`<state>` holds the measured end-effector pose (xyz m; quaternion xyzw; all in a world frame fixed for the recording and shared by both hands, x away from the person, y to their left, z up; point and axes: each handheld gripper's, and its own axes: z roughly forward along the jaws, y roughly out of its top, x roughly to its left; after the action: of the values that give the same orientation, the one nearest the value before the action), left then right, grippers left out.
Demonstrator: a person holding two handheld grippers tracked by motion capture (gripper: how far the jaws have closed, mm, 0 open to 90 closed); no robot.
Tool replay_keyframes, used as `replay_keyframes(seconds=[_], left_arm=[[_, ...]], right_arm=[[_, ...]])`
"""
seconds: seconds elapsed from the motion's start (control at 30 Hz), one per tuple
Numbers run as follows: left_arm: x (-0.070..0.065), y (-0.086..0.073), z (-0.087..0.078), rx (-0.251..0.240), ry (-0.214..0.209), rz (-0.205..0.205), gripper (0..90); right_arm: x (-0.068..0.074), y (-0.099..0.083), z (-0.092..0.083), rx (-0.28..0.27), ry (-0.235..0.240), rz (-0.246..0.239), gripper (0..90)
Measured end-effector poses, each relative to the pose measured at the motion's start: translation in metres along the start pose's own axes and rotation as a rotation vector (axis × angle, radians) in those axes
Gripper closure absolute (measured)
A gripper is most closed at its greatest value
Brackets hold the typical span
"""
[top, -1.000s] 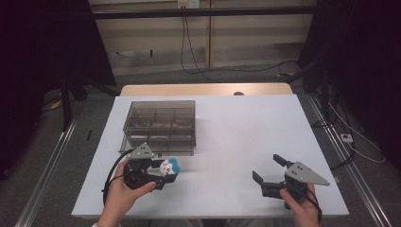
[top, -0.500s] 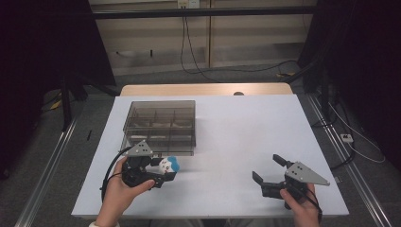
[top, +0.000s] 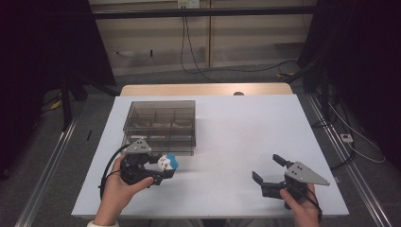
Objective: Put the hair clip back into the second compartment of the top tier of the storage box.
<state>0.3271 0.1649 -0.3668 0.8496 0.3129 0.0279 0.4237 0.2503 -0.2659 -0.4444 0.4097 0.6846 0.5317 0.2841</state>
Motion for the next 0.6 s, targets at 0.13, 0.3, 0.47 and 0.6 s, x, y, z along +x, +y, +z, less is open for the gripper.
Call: replay_keyframes(seconds=[0.13, 0.3, 0.47, 0.6], left_arm=[[0.0006, 0.0032, -0.0019, -0.01, 0.002, 0.001, 31.4], [0.0012, 0.0058, -0.0033, -0.008, 0.001, 0.004, 31.3], [0.001, 0.0084, -0.0043, -0.014, 0.002, -0.003, 31.3], [0.0011, 0.0101, -0.0059, -0.014, -0.001, -0.008, 31.4]], right_arm=[[0.0001, -0.0001, 0.0, 0.001, -0.001, 0.0, 4.2], [0.0003, -0.0001, 0.0, 0.001, -0.001, 0.0, 4.2], [0.0002, -0.0001, -0.0001, 0.001, -0.001, 0.0, 4.2], [0.0004, 0.0, -0.0001, 0.001, -0.001, 0.0, 4.2]])
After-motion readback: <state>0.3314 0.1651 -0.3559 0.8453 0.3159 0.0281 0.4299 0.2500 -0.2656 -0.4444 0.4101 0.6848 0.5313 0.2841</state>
